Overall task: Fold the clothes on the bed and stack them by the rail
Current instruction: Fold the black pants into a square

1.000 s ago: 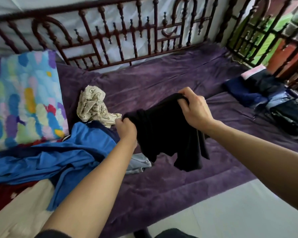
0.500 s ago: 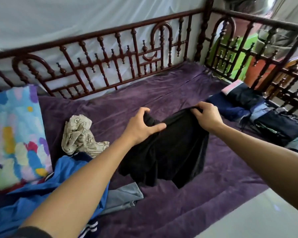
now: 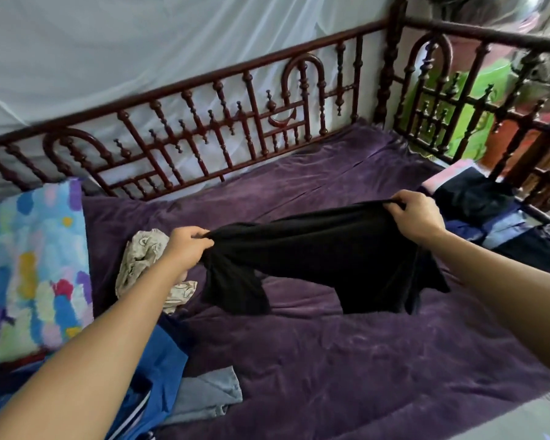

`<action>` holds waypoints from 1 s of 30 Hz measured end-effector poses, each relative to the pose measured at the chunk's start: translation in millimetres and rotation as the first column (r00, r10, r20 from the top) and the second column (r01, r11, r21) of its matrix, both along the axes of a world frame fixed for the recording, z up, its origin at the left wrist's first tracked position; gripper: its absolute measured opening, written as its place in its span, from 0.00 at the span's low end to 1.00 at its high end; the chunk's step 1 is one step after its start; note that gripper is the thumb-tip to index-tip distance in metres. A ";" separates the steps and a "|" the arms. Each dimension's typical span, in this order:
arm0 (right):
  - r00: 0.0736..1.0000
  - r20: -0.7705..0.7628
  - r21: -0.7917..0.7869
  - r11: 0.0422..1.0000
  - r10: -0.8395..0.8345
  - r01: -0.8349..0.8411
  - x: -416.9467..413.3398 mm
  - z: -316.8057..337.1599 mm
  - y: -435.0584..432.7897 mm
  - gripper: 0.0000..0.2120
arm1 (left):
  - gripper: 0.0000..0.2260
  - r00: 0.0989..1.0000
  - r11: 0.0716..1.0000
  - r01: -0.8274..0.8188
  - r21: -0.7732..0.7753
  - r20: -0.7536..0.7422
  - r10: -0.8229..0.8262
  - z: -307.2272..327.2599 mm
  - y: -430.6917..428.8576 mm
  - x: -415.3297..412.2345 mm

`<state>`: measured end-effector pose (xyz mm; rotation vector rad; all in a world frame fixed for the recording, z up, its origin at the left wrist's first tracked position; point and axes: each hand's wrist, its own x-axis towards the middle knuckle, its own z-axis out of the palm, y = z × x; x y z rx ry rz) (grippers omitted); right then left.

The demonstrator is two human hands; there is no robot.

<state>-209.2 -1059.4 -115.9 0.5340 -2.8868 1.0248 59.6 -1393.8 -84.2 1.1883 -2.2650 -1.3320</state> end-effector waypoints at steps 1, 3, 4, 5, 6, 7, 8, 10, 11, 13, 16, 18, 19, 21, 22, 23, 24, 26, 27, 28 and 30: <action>1.000 0.009 0.021 1.000 0.006 -0.006 -13.9 -6.3 2.4 0.11 | 0.10 0.999 0.997 -0.041 0.071 -0.019 0.043 -10.6 6.3 -6.1; 1.000 0.029 0.068 0.998 0.010 -0.012 -40.5 -20.1 6.8 0.12 | 0.10 0.992 0.988 -0.127 0.085 0.003 0.127 -37.1 20.4 -16.7; 0.999 0.041 0.096 0.995 0.013 -0.017 -51.9 -29.4 9.1 0.12 | 0.11 0.988 0.987 -0.152 0.051 0.044 0.150 -52.5 29.0 -20.0; 0.998 0.057 0.129 0.991 0.023 -0.030 -60.0 -40.6 11.5 0.12 | 0.11 0.982 0.987 -0.160 0.021 0.103 0.157 -69.2 38.8 -21.7; 0.996 0.076 0.171 0.984 0.041 -0.054 -64.9 -54.2 14.0 0.12 | 0.12 0.973 0.988 -0.156 0.004 0.171 0.153 -86.8 49.9 -21.3; 0.992 0.099 0.218 0.972 0.072 -0.092 -66.4 -70.4 16.9 0.12 | 0.11 0.959 0.989 -0.149 -0.006 0.243 0.146 -104.7 61.4 -18.7; 0.984 0.138 0.272 0.951 0.116 -0.150 -65.3 -88.7 20.0 0.13 | 0.11 0.936 0.989 -0.147 -0.017 0.320 0.144 -122.3 72.4 -13.6; 0.915 0.334 0.410 0.839 0.227 -0.358 -55.8 -129.5 27.7 0.16 | 0.10 0.863 0.989 -0.132 -0.062 0.484 0.146 -152.5 92.2 2.4; 0.836 0.482 0.459 0.737 0.262 -0.496 -46.6 -149.5 32.6 0.17 | 0.10 0.818 0.991 -0.109 -0.081 0.559 0.136 -165.1 100.2 12.2; 0.656 0.723 0.459 0.559 0.216 -0.690 -22.9 -184.7 44.2 0.17 | 0.11 0.722 0.996 -0.045 -0.075 0.687 0.085 -184.3 112.3 31.4; 0.550 0.828 0.449 0.460 0.108 -0.766 -0.2 -222.7 58.4 0.16 | 0.12 0.626 0.999 0.025 -0.023 0.780 0.002 -200.8 121.2 46.8; 0.570 0.817 0.470 0.472 0.089 -0.746 -2.2 -236.0 60.1 0.16 | 0.12 0.634 1.000 0.027 0.005 0.773 -0.021 -209.7 123.5 40.9; 0.599 0.794 0.484 0.494 0.099 -0.723 -8.6 -241.0 58.0 0.16 | 0.13 0.636 0.999 0.042 0.000 0.771 -0.027 -214.7 123.6 33.4; 0.682 0.718 0.504 0.572 0.138 -0.647 -29.3 -251.4 48.7 0.16 | 0.13 0.644 0.997 0.079 -0.003 0.763 -0.049 -228.7 121.4 11.7; 0.726 0.671 0.508 0.621 0.150 -0.597 -41.9 -258.0 42.0 0.16 | 0.12 0.658 0.996 0.089 0.008 0.750 -0.065 -237.3 119.6 -2.1; 0.765 0.627 0.506 0.668 0.149 -0.545 -55.3 -266.5 34.2 0.16 | 0.12 0.675 0.995 0.099 0.023 0.733 -0.084 -248.6 116.7 -16.8; 0.800 0.585 0.501 0.714 0.137 -0.489 -70.0 -276.9 25.6 0.17 | 0.12 0.692 0.993 0.108 0.039 0.714 -0.103 -261.5 113.1 -32.6; 0.866 0.494 0.486 0.803 0.071 -0.344 -99.2 -301.7 6.5 0.21 | 0.12 0.731 0.992 0.116 0.051 0.672 -0.120 -288.9 101.9 -69.1; 0.889 0.458 0.467 0.847 0.014 -0.254 -111.3 -314.0 -3.5 0.24 | 0.12 0.753 0.992 0.119 0.040 0.648 -0.116 -302.2 94.6 -88.9; 0.896 0.441 0.440 0.883 -0.051 -0.166 -121.3 -326.8 -12.6 0.28 | 0.13 0.773 0.992 0.126 0.018 0.625 -0.110 -315.4 87.1 -108.6; 0.851 0.489 0.383 0.924 -0.191 -0.013 -132.8 -352.8 -25.8 0.37 | 0.17 0.792 0.984 0.174 -0.037 0.598 -0.117 -342.9 71.4 -143.7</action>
